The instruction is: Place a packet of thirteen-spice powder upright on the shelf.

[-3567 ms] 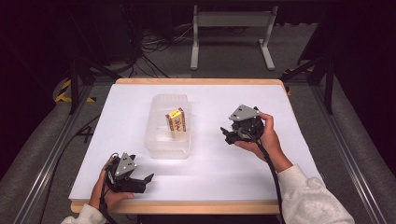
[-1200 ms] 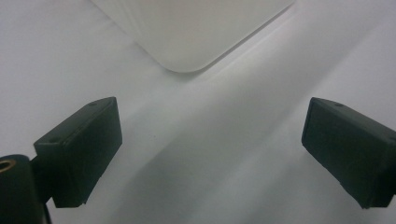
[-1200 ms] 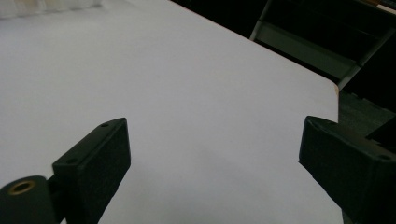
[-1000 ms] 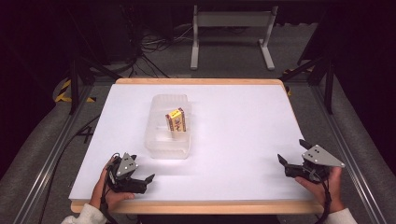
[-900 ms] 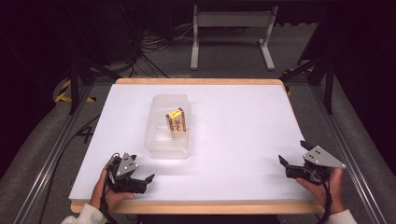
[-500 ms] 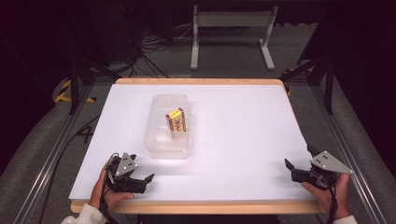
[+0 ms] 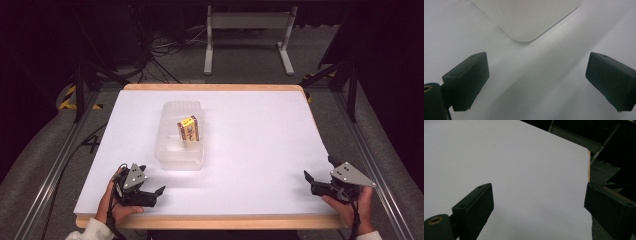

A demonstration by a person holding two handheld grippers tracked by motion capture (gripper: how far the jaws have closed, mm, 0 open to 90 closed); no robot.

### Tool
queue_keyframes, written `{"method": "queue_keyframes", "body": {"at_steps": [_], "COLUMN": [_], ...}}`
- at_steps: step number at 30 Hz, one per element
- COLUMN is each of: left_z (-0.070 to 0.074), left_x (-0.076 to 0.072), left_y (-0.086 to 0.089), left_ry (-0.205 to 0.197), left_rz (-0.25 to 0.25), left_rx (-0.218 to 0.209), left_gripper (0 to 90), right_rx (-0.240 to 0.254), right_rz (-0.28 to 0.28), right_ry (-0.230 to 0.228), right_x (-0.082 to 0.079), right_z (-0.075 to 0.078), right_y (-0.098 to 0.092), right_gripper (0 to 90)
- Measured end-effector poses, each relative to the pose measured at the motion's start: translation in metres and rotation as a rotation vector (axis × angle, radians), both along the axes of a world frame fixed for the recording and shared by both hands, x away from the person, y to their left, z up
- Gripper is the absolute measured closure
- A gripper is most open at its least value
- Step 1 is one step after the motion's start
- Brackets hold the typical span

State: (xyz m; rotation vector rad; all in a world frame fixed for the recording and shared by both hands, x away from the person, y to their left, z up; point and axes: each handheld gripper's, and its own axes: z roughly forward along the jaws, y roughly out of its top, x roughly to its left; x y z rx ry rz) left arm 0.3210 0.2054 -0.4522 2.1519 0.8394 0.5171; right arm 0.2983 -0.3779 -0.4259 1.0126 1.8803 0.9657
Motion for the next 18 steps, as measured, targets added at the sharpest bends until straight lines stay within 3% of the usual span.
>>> {"method": "queue_keyframes", "body": {"at_steps": [18], "left_z": [-0.0006], "left_x": [0.0043], "left_y": [-0.0035], "left_ry": [0.007], "left_rz": [0.002], "left_rx": [-0.001], "left_gripper": [5.7], "right_rx": [-0.006], "right_rz": [0.008], "right_ry": [-0.007], "right_x": [-0.0001], "right_z": [-0.0001], "right_y": [0.0014], "right_gripper": [9.1]}}
